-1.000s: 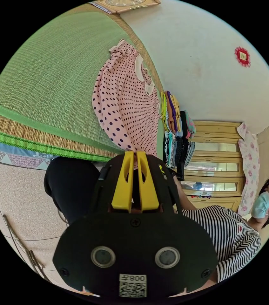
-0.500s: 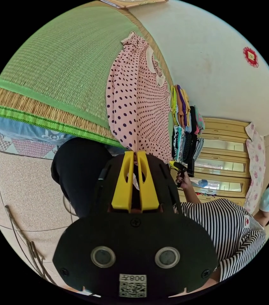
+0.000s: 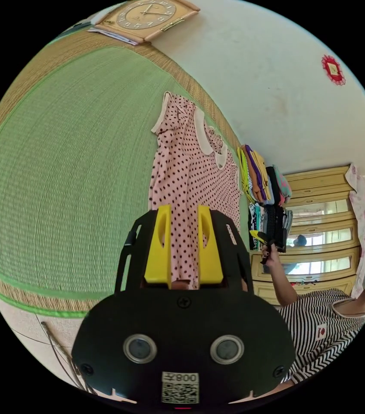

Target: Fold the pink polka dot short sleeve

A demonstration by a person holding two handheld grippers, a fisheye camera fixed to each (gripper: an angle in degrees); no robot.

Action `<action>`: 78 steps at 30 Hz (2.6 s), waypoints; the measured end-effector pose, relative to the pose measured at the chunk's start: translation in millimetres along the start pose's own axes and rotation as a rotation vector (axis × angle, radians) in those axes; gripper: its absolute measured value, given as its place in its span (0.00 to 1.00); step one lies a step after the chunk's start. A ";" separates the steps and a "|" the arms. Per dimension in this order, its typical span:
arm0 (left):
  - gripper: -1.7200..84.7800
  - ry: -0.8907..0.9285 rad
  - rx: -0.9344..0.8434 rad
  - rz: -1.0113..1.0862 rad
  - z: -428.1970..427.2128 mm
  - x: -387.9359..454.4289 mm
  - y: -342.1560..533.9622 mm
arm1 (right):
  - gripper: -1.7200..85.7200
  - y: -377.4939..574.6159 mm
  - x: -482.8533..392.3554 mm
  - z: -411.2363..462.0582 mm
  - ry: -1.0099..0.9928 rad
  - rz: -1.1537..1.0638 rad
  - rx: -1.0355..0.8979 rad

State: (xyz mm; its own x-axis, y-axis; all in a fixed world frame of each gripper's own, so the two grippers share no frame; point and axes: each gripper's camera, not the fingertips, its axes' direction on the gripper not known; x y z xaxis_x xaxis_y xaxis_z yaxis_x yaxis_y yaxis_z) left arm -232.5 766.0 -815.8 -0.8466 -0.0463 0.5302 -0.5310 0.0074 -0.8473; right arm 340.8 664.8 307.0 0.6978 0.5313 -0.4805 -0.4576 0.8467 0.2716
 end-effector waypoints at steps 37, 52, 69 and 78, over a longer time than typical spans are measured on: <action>0.12 -0.223 0.115 0.187 73.6 90.4 -240.3 | 0.11 -169.8 -118.2 -23.1 0.195 -0.136 0.172; 0.06 -0.434 0.007 0.239 171.1 127.5 -368.6 | 0.05 -297.7 -186.1 41.7 0.490 -0.299 0.045; 0.05 -0.315 0.143 0.185 163.3 112.5 -390.6 | 0.04 -309.9 -175.8 0.0 0.406 -0.203 0.152; 0.06 -0.248 0.074 0.287 180.1 114.4 -371.0 | 0.04 -270.4 -183.5 -10.7 0.318 -0.270 0.200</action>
State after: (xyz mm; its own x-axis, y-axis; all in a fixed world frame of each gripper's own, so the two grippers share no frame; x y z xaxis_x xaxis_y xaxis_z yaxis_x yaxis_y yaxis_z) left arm -126.0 578.0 -446.4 -0.9214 -0.2933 0.2550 -0.2620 -0.0161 -0.9649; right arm 330.6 338.1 312.8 0.5593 0.2812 -0.7798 -0.1456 0.9594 0.2416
